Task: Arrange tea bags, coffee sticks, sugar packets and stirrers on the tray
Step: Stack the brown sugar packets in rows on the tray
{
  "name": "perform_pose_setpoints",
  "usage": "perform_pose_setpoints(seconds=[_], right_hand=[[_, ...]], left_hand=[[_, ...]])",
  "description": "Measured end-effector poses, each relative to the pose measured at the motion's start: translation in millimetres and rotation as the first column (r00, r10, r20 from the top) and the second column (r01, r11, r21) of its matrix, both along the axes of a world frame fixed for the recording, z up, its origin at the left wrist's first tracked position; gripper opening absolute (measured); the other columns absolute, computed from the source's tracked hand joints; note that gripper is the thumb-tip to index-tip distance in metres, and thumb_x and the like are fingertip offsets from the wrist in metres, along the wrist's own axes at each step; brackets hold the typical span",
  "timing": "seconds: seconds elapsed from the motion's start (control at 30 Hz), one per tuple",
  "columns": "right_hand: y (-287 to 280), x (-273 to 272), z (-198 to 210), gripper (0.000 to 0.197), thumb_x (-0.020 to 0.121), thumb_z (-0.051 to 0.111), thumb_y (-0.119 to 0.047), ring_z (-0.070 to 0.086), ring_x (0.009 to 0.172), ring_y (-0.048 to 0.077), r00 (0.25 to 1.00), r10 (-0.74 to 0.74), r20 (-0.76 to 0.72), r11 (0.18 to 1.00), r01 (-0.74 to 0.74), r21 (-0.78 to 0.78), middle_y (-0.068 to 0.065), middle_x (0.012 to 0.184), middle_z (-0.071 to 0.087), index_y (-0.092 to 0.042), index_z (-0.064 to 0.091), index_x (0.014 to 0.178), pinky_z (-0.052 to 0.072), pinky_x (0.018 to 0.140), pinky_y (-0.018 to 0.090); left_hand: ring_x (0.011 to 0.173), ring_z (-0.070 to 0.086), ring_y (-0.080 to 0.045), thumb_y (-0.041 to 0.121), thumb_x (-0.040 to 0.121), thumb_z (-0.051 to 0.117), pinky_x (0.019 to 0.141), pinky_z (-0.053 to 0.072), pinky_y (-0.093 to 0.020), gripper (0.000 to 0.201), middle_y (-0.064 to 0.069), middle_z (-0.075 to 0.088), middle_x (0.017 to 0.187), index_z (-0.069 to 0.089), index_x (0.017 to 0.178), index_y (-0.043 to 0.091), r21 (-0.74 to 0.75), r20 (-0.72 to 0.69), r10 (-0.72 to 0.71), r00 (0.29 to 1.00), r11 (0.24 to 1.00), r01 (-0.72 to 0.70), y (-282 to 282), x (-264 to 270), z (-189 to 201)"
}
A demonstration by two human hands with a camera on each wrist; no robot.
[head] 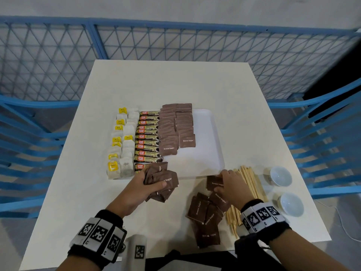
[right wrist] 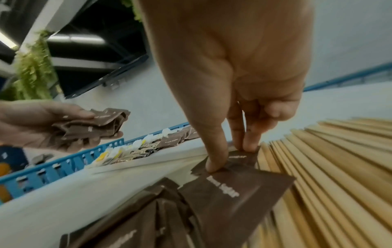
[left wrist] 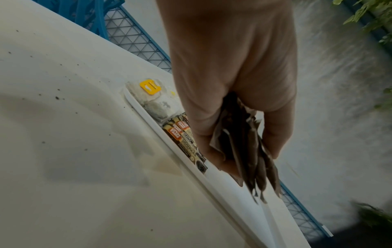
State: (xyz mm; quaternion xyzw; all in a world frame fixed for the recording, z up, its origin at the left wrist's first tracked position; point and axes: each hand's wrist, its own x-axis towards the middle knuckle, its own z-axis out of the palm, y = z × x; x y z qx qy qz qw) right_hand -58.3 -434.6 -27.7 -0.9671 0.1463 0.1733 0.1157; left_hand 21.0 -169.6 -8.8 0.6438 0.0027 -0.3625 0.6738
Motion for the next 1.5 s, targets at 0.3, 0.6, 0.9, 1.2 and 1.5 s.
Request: perform_pose_setpoints(seconds=[0.3,0.6,0.9,1.2,1.5], right_hand=[[-3,0,1,0.031,0.094,0.047,-0.033,0.046,0.111,0.017,0.987,0.144,0.065,0.988,-0.140,-0.056,0.003,0.118,0.052,-0.011,0.054,0.116,0.040,0.099,0.028],[-12,-5,3,0.038,0.091,0.050,-0.042,0.044,0.113,0.016,0.983,0.169,0.076,0.985,-0.171,0.021,0.001,0.120,0.050,-0.018,0.051,0.121,0.039,0.099,0.029],[-10,-10,12,0.027,0.087,0.060,-0.027,0.055,0.098,0.015,0.990,0.144,-0.012,0.976,-0.139,0.170,0.002,0.112,0.060,-0.017,0.047,0.108,0.049,0.089,0.028],[21,-7,25,0.051,0.081,0.069,-0.019,0.059,0.104,0.019,0.904,0.321,-0.283,0.829,-0.124,0.545,0.005,0.117,0.059,-0.018,0.044,0.126,0.052,0.089,0.031],[37,-16,10,0.039,0.085,0.064,-0.025,0.045,0.114,0.018,0.924,0.349,-0.156,0.883,-0.269,0.385,0.005,0.125,0.048,-0.012,0.046,0.117,0.043,0.098,0.032]], left_hand=[[0.096,0.068,-0.022,-0.003,0.079,0.068,0.066,0.055,-0.028,0.051,-0.008,0.070,0.107,0.053,0.125,0.014,0.029,0.002,-0.016,1.000,0.999,0.016,-3,-6,-2],[0.094,0.068,-0.017,0.010,0.067,0.079,0.074,0.054,-0.031,0.063,-0.003,0.072,0.103,0.053,0.125,0.015,0.046,0.007,0.000,1.000,0.999,0.000,-1,-6,0],[0.094,0.068,-0.016,-0.003,0.080,0.067,0.064,0.054,-0.024,0.051,-0.004,0.071,0.104,0.054,0.126,0.014,0.046,0.003,-0.007,1.000,0.999,0.007,-6,-7,4],[0.086,0.070,-0.014,-0.007,0.082,0.062,0.059,0.054,-0.026,0.049,0.000,0.073,0.095,0.053,0.125,0.012,0.051,0.004,0.014,1.000,0.999,-0.014,-7,-8,6],[0.086,0.070,-0.014,-0.005,0.082,0.063,0.061,0.055,-0.027,0.047,-0.002,0.072,0.098,0.053,0.124,0.014,0.077,0.017,0.022,1.000,0.997,-0.023,-6,-12,8]])
